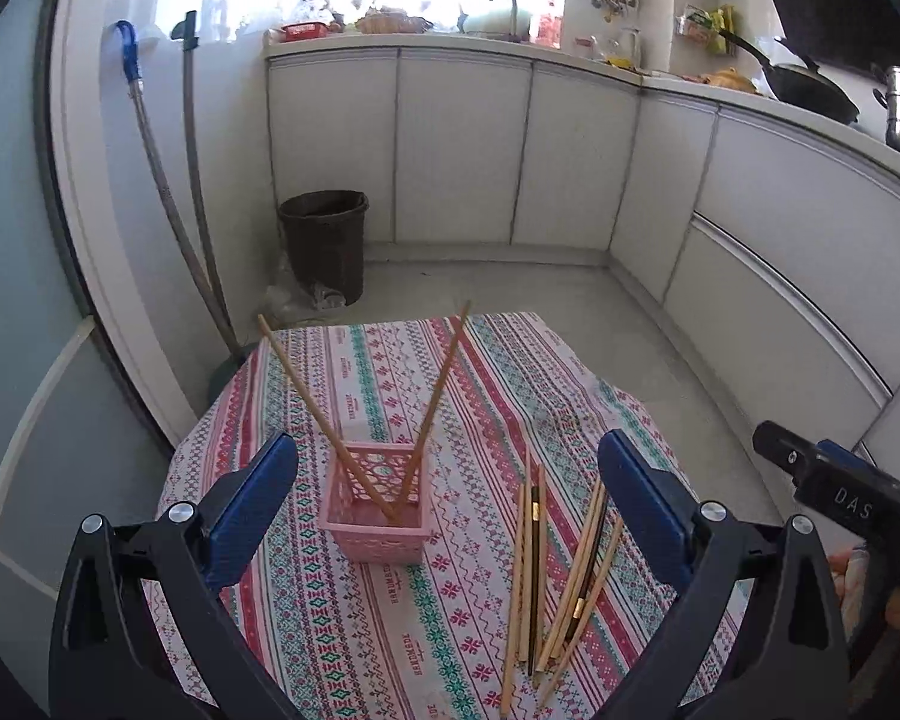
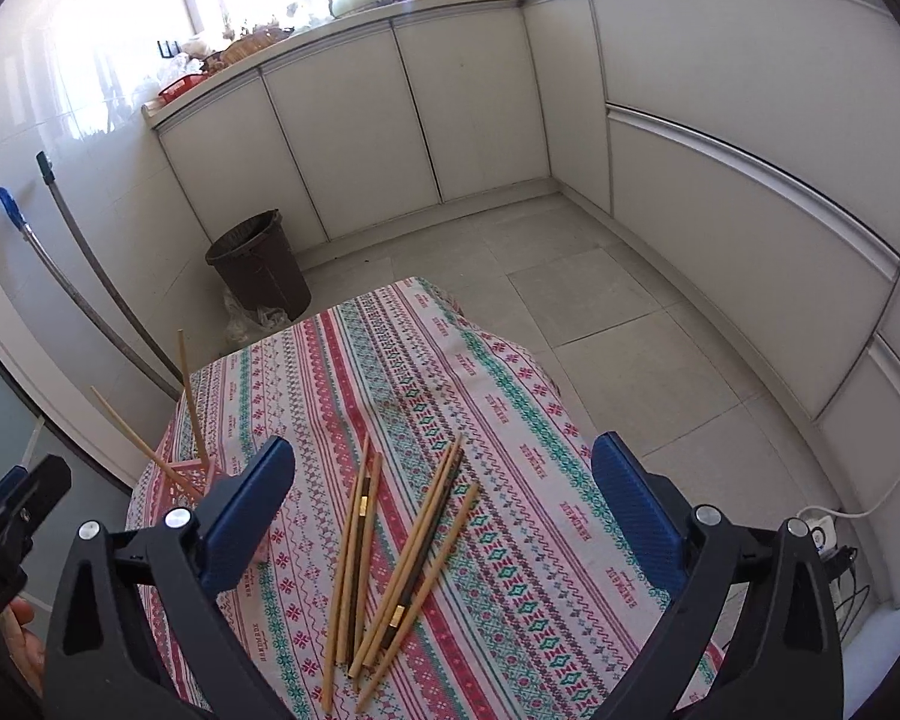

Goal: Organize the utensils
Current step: 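Lift both grippers away from the pink basket, then grasp more chopsticks with the left gripper while the right gripper grasps another bunch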

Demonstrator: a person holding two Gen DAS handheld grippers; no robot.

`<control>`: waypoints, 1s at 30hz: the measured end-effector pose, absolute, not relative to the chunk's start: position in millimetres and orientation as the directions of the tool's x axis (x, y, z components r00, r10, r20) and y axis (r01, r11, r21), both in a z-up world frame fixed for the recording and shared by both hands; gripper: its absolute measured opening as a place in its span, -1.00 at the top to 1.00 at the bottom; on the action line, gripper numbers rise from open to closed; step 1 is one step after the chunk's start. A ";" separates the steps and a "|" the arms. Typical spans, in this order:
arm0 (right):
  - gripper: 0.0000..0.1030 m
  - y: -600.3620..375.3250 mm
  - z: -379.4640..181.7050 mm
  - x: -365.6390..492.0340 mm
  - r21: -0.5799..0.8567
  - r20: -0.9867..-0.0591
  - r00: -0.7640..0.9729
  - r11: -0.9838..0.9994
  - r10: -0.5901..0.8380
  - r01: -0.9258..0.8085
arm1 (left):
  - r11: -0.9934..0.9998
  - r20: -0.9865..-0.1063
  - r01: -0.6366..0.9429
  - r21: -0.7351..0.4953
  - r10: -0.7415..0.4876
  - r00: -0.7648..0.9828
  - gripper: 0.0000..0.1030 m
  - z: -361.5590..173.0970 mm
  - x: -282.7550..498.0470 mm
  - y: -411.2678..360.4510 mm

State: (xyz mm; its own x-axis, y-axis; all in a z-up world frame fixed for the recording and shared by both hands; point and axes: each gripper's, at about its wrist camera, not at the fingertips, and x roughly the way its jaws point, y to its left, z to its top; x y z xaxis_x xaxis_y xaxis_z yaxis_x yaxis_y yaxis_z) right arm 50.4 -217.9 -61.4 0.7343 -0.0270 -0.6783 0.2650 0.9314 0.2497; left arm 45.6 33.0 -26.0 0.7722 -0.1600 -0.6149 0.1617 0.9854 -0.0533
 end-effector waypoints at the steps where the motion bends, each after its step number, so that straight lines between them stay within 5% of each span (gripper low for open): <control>1: -0.87 -225.2 -62.0 49.4 0.266 -0.681 0.732 0.923 -0.025 0.279 | 0.981 -0.633 0.188 -0.054 -0.179 0.753 -0.86 -30.2 46.8 26.7; 14: -0.87 -321.0 -72.8 44.3 0.628 -0.644 0.749 0.668 0.159 0.398 | 0.896 -0.865 0.443 -0.035 -0.249 0.435 -0.86 -142.7 74.5 -89.7; 26: -0.87 -367.0 -103.7 51.4 0.756 -0.615 0.745 0.462 0.258 0.464 | 0.930 -0.952 0.346 -0.123 -0.209 0.224 -0.85 -200.9 189.2 -145.1; 30: -0.87 -369.0 -109.6 59.1 0.766 -0.611 0.733 0.455 0.298 0.454 | 0.943 -0.958 0.295 -0.154 -0.216 0.189 -0.39 -206.9 222.0 -148.0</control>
State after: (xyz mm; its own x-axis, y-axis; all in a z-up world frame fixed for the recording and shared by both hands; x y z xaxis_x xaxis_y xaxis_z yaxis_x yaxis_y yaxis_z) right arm 59.1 -369.0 -109.6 0.7330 0.2982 -0.6115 0.4541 0.4548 0.7661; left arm 222.0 -148.0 -206.9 0.1891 -0.2157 -0.9580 0.2949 0.9430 -0.1541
